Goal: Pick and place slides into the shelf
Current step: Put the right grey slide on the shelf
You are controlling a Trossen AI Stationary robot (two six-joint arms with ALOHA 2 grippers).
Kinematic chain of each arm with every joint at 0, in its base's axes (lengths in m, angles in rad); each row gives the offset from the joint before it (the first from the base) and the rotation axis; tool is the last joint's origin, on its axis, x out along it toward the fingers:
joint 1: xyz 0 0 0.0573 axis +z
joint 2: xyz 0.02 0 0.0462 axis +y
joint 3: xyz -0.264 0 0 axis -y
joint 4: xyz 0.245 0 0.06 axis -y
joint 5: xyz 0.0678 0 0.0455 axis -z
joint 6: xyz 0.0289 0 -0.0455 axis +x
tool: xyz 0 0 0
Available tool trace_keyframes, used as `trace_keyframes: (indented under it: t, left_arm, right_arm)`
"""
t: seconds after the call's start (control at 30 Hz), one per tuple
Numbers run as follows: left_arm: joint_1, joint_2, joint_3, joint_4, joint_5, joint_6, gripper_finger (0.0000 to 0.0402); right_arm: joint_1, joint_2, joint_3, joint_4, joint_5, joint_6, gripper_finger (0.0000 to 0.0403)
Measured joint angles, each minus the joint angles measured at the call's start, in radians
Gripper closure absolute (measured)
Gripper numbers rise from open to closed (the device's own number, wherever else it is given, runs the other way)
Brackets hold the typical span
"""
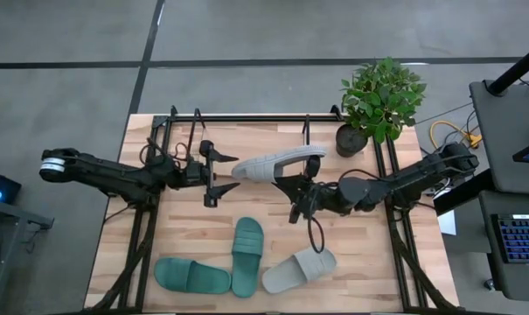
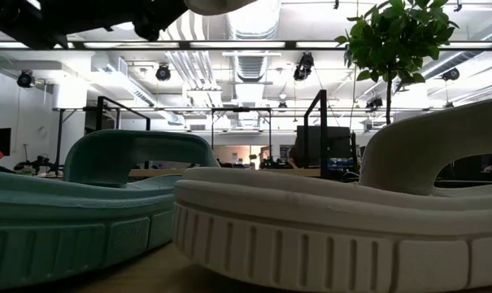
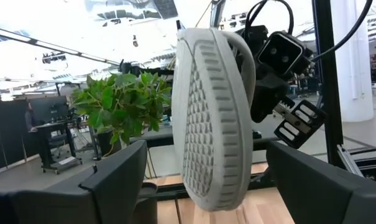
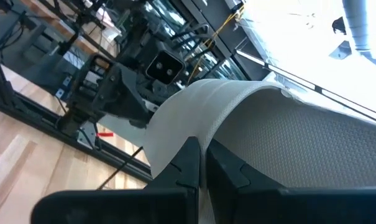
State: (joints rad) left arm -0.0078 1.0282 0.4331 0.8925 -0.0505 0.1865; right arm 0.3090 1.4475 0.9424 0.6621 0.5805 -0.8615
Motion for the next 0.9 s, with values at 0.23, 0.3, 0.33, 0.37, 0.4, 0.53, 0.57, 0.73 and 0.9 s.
trace_keyframes:
  t: [0.23, 0.3, 0.33, 0.37, 0.4, 0.53, 0.57, 0.73, 0.9]
  left_arm:
    - [0.0, 0.087, 0.058, 0.018, 0.0, 0.003, 0.0086]
    - [0.0, 0.108, 0.071, 0.017, -0.006, 0.003, 0.0087]
    - [0.0, 0.12, 0.078, 0.017, -0.009, 0.003, 0.0089]
    - [0.0, 0.132, 0.086, 0.017, -0.009, 0.003, 0.0092]
    - [0.0, 0.141, 0.093, 0.017, -0.01, 0.003, 0.0096]
    - [0.0, 0.168, 0.114, 0.021, -0.01, 0.003, 0.012]
    - [0.0, 0.171, 0.115, 0.021, -0.01, 0.003, 0.0126]
    - [0.0, 0.17, 0.12, 0.016, -0.01, 0.004, 0.0153]
    - [0.0, 0.154, 0.119, 0.009, -0.01, 0.004, 0.0166]
  right_arm:
    - [-0.011, 0.0, 0.0, 0.003, -0.004, 0.016, 0.0394]
    - [-0.011, 0.0, 0.0, 0.003, -0.004, 0.016, 0.0394]
    - [-0.011, 0.0, 0.0, 0.003, -0.004, 0.016, 0.0394]
    - [-0.011, 0.0, 0.0, 0.003, -0.004, 0.016, 0.0394]
    - [-0.011, 0.0, 0.0, 0.003, -0.004, 0.016, 0.0394]
    - [-0.011, 0.0, 0.0, 0.002, -0.004, 0.016, 0.0394]
    - [-0.011, 0.0, 0.0, 0.002, -0.004, 0.016, 0.0394]
    - [-0.011, 0.0, 0.0, 0.0, -0.004, 0.016, 0.0394]
    - [-0.011, 0.001, 0.0, 0.0, -0.003, 0.016, 0.0394]
